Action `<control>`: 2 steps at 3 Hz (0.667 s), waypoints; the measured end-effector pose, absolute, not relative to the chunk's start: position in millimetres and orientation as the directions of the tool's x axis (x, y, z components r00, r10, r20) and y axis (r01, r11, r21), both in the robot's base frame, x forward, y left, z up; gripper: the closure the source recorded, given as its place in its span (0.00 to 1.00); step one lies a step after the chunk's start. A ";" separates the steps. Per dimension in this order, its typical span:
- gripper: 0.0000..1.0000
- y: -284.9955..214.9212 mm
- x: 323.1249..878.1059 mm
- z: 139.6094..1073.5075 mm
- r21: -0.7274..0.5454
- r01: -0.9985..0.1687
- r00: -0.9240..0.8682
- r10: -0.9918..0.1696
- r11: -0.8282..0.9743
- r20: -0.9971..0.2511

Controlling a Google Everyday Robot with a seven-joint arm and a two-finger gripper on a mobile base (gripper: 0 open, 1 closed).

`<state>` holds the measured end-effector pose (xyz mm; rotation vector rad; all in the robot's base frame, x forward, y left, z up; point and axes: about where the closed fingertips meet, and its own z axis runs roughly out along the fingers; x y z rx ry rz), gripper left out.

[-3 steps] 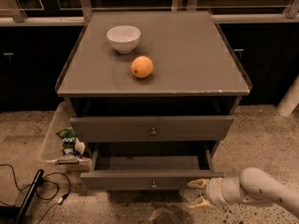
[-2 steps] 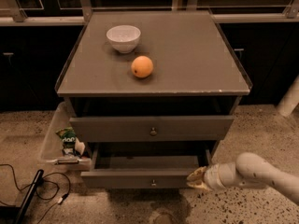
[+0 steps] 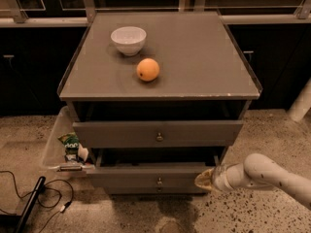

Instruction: Close middle drawer

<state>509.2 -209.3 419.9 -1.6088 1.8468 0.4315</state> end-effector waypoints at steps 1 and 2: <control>0.62 -209.3 509.2 419.9 -0.163 -0.967 -0.043 -0.756 0.196 -0.653; 0.39 -209.2 509.2 419.8 -0.163 -0.967 -0.043 -0.756 0.195 -0.653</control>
Offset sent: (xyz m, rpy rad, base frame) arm 0.0000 0.0000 0.0000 0.0000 0.0000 0.0000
